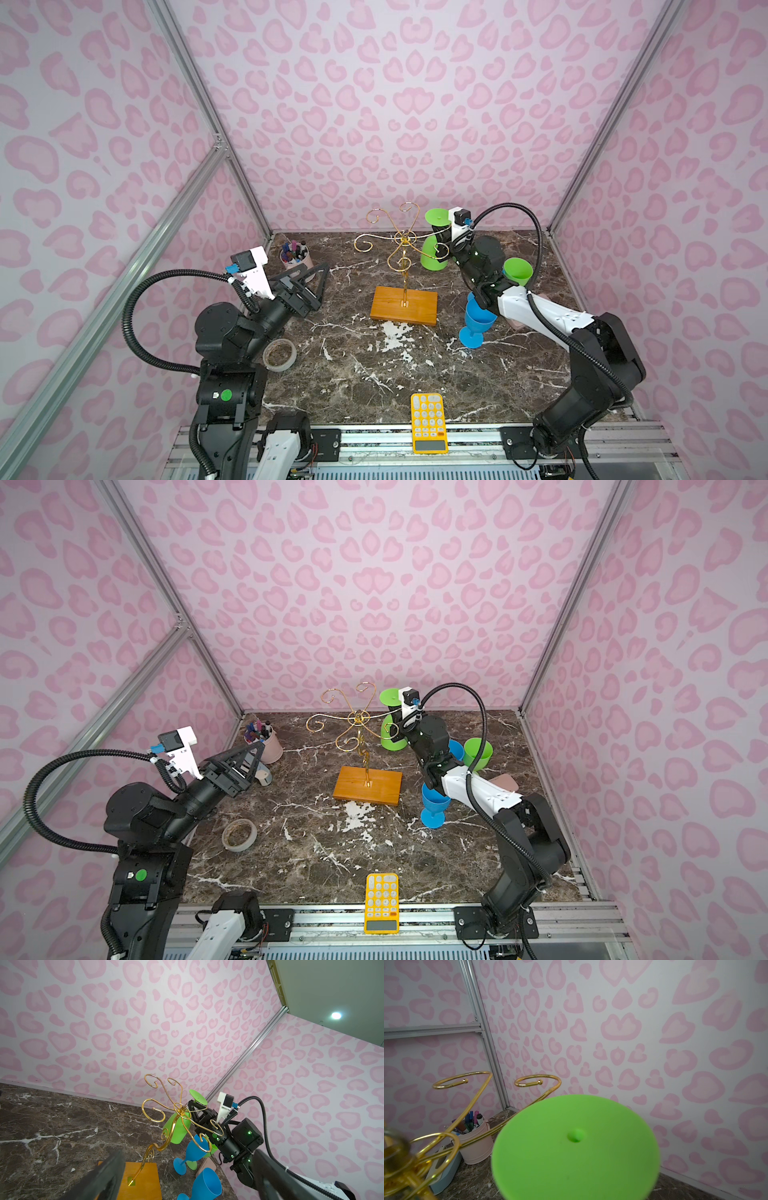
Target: Take the wine glass off the wine glass rack
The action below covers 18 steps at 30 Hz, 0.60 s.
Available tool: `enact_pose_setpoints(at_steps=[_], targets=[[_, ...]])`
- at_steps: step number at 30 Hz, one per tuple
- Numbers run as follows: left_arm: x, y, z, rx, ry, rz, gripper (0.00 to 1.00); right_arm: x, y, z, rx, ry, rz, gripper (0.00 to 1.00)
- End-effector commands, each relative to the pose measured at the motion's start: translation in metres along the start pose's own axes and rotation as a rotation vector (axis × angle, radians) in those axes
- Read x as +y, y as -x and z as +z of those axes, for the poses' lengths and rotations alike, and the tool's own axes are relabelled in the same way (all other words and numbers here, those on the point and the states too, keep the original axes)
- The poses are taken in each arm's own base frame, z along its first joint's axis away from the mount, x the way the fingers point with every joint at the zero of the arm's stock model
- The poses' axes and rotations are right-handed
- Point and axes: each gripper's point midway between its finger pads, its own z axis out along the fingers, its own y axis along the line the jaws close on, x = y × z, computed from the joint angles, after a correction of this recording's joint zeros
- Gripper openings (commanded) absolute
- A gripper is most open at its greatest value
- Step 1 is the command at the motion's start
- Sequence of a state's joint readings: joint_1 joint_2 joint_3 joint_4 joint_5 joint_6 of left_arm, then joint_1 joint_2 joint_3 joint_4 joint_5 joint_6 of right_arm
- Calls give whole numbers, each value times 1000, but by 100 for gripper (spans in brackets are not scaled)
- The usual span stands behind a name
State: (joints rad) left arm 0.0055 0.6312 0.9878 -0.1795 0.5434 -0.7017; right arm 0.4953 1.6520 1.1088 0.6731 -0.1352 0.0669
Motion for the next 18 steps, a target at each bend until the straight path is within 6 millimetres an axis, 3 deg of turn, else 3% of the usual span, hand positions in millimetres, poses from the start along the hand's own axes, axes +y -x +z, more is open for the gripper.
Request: enact_pose_setpoints(at_steps=[1, 18], targets=[[-5, 5, 6, -12, -43, 0, 96, 3, -22, 0, 80, 10, -2, 0], [8, -8, 34, 86, -72, -71, 96, 7, -19, -10, 96, 23, -19, 0]])
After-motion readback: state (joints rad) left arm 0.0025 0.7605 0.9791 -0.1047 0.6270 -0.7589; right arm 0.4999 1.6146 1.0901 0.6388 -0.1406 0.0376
